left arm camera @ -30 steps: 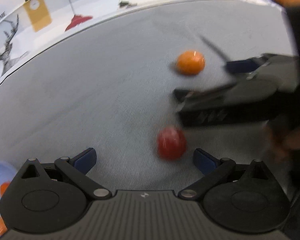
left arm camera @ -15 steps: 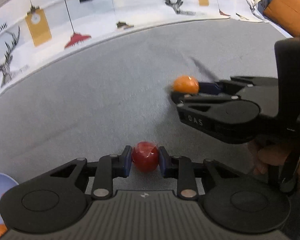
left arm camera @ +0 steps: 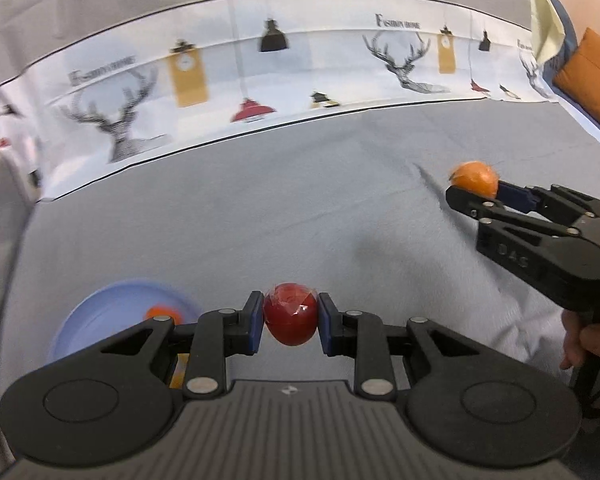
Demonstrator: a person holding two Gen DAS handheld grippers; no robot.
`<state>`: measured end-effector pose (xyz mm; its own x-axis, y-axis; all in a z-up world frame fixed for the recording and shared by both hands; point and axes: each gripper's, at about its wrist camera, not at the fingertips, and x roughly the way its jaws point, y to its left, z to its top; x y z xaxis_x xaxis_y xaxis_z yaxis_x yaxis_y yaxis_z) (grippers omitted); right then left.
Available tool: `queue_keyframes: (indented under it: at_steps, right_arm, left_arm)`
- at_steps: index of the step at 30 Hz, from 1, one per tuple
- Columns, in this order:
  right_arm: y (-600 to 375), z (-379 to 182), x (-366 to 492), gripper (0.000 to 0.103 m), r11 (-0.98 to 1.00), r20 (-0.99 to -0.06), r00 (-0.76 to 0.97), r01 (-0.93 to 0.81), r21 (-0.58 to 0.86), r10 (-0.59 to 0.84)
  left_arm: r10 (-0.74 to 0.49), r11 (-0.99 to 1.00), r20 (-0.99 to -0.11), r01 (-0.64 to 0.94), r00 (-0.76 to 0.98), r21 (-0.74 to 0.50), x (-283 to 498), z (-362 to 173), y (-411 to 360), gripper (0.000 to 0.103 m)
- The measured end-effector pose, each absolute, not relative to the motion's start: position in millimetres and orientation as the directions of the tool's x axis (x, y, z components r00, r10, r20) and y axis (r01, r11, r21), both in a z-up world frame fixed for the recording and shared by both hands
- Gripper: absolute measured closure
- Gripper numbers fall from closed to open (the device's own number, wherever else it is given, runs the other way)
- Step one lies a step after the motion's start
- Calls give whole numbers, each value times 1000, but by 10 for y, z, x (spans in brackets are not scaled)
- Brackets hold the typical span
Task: Organize fruits
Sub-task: 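Grasp the red plum with the left tool while the right tool grasps the mandarin, then carry the red plum and mandarin over the blue plate and open both tools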
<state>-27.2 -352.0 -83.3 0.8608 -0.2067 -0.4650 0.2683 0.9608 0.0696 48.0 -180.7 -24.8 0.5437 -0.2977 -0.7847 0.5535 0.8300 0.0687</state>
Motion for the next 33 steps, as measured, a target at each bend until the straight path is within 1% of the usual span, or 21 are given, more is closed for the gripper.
queue_keyframes:
  at_steps: [8, 15, 19, 23, 33]
  right_arm:
    - [-2653, -267, -816, 64, 989, -441, 897, 75, 128, -11]
    - [-1944, -36, -1263, 64, 988, -466, 878, -48, 150, 113]
    - [-1620, -18, -1455, 64, 987, -491, 859, -93, 128, 145]
    - [-1380, -19, -1559, 64, 988, -515, 843, -128, 89, 155]
    - [-1149, 37, -1631, 64, 984, -523, 837, -180, 15, 161]
  left_arm:
    - [-239, 875, -803, 480, 547, 67, -72, 117, -1040, 72]
    - [-190, 907, -801, 414, 567, 78, -488, 283, -419, 72]
    - [-149, 920, -789, 376, 596, 110, -678, 301, -130, 72]
    - [-129, 934, -783, 340, 609, 110, -801, 288, 88, 72]
    - [-144, 952, -769, 298, 623, 63, -876, 327, 286, 72]
